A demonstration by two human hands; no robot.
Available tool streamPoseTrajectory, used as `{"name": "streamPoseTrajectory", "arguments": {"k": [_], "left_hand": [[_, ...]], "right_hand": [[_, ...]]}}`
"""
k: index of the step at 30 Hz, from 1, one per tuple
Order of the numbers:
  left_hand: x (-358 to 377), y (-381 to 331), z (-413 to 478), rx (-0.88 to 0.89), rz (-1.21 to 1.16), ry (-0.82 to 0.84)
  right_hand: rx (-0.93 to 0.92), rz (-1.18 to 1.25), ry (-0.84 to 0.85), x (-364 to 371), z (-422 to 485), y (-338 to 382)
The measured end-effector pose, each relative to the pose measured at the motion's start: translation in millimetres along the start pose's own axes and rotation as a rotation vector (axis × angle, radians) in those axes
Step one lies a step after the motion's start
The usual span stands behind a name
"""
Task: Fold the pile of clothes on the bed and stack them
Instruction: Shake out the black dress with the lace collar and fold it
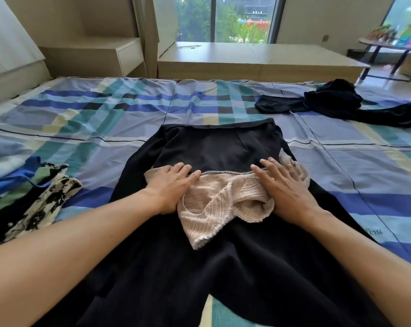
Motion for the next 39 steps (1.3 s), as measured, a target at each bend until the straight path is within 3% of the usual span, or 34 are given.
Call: {"name": "streamPoseTrajectory", "arguments": {"k": [4,11,18,21,23,25,27,29,32,36,39], "left_hand": [[-16,2,20,-0.006,-0.022,-0.175],[-20,21,28,-0.077,-0.229,-0.194],[-53,22,-31,0.089,-0.167,-0.042],[-76,17,-73,0.160,-0.159,-0.033],[-77,11,-101,0.173,-0.148,-0.020],[-46,-1,-127,0.188,-0.171,0.187],[-7,-16,-157,0.217,-0.307,0.524],[2,-20,-172,0.228,-0.456,0.678],[-10,-12,-162,0.196,-0.578,0.548],[-27,-1,-134,0.090,-0.557,0.154],[-31,8,-104,0.041,-0.550,-0.043]], "right_hand": [[-0.018,0.063,-0.037,4,14,-5],[-0.010,0.023,-0.111,1,34,2],[-0.128,0.257,0.084,-53,-8,21],[-0.179,0.298,0.084,-85,-36,37],[-0.198,0.282,0.176,-89,-51,52],[-0.187,0.211,0.489,-59,-71,63],[-0.177,0.165,0.808,-33,-96,69],[-0.137,0.180,0.879,-33,-101,64],[-0.014,0.339,0.671,-43,-77,52],[0.063,0.431,0.252,-35,-51,41],[0.062,0.429,0.152,-21,-28,41]]}}
Point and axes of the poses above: each hand's wrist, its own z-axis towards the middle knuckle, its own x-axis out of the palm, y = z × x, the point moved 10 cm from there along z, towards the middle knuckle
